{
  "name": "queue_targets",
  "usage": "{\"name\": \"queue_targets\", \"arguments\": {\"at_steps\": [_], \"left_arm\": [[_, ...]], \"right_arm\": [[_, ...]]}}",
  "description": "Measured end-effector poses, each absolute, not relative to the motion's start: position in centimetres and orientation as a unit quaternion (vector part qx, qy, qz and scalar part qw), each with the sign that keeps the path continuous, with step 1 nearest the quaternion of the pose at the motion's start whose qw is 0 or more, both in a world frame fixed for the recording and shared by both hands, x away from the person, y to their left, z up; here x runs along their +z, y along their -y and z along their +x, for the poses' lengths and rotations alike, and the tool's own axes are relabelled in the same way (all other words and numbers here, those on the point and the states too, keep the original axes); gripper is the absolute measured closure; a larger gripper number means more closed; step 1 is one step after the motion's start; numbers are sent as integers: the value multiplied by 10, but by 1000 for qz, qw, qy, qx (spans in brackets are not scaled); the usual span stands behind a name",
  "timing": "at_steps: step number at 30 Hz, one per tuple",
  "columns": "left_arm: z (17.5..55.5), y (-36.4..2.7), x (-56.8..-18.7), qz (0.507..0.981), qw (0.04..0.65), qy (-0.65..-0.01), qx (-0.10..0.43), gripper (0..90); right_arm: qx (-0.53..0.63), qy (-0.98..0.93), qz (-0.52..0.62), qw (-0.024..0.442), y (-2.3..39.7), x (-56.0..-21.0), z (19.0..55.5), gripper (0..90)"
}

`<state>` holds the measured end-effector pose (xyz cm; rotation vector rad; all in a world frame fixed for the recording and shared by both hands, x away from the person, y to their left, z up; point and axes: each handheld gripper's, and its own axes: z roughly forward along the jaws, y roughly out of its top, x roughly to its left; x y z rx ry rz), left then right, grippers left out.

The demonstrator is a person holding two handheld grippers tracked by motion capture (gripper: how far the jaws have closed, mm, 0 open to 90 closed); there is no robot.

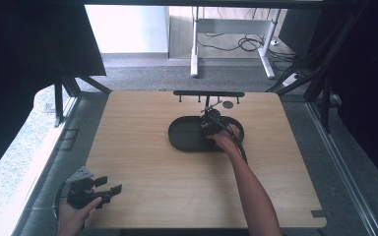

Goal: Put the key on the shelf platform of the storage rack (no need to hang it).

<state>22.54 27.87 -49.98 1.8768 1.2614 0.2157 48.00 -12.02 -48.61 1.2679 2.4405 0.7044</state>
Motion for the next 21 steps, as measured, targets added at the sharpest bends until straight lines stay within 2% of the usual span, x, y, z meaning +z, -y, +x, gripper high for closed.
{"name": "queue_targets", "arguments": {"at_steps": [21], "left_arm": [[225, -278, -500, 751, 420, -503, 84, 252]], "right_arm": [[201, -854, 457, 148, 120, -512, 488, 481]]}}
